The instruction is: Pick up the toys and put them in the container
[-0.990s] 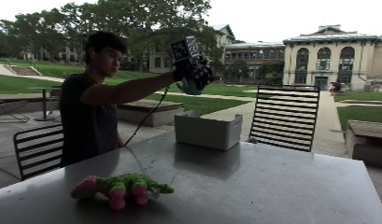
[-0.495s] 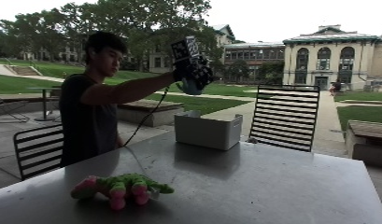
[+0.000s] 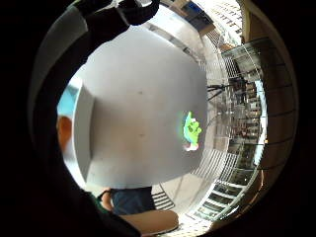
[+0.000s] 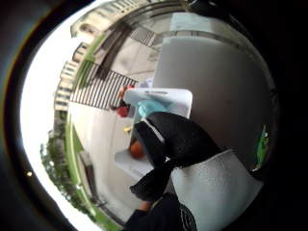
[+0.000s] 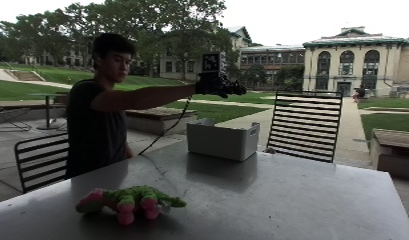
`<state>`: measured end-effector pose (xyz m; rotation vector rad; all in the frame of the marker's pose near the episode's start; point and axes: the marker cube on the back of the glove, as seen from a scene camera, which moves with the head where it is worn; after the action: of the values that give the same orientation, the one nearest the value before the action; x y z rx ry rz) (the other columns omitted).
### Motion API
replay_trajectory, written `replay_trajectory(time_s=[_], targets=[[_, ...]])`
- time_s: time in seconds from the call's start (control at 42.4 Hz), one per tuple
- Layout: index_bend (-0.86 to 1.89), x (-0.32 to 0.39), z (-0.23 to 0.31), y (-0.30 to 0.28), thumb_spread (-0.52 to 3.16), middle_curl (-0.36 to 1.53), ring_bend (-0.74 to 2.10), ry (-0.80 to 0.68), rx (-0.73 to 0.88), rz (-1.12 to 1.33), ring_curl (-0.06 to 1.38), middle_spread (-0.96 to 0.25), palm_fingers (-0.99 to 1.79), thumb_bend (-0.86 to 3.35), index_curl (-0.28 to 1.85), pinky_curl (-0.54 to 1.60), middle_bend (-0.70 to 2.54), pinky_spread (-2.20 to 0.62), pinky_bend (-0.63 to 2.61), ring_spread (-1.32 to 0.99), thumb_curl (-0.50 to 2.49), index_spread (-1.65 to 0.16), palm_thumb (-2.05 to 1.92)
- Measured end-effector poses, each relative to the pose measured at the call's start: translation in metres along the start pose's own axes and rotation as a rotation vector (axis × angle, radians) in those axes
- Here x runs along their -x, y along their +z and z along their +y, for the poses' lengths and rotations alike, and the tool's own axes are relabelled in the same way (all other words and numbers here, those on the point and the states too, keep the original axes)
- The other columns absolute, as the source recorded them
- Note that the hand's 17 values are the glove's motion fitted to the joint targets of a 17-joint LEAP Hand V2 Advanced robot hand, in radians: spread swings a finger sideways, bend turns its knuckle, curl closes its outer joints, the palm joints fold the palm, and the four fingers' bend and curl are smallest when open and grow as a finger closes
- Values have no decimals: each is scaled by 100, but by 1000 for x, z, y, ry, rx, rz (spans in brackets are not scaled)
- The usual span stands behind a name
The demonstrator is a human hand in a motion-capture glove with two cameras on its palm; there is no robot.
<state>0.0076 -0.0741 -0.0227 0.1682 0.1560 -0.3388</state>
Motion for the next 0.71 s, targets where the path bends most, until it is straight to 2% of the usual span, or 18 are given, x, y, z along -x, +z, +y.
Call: replay_trajectory(time_s=[0.024, 0.094, 0.141, 0.448, 0.707], targets=[[11, -8, 6, -1, 112, 56, 50, 22, 5, 13, 27, -4, -9, -7, 51, 36, 23, 2, 97, -4, 54, -32, -7], [11, -38, 19, -1, 112, 55, 52, 273, 19, 132, 27, -4, -7, -6, 48, 35, 23, 2, 94, -5, 50, -32, -7], [11, -62, 31, -2, 112, 54, 53, 370, 23, 154, 28, -4, -7, -7, 47, 35, 24, 2, 92, -6, 48, -32, -7], [10, -285, 169, 19, 109, 55, 60, 559, 56, 148, 30, -1, -7, -7, 36, 31, 37, 3, 76, -9, 36, -31, -8], [11, -365, 248, 81, 108, 53, 58, 710, 155, 63, 29, -4, -10, -6, 31, 30, 41, 4, 71, -11, 31, -31, -7]])
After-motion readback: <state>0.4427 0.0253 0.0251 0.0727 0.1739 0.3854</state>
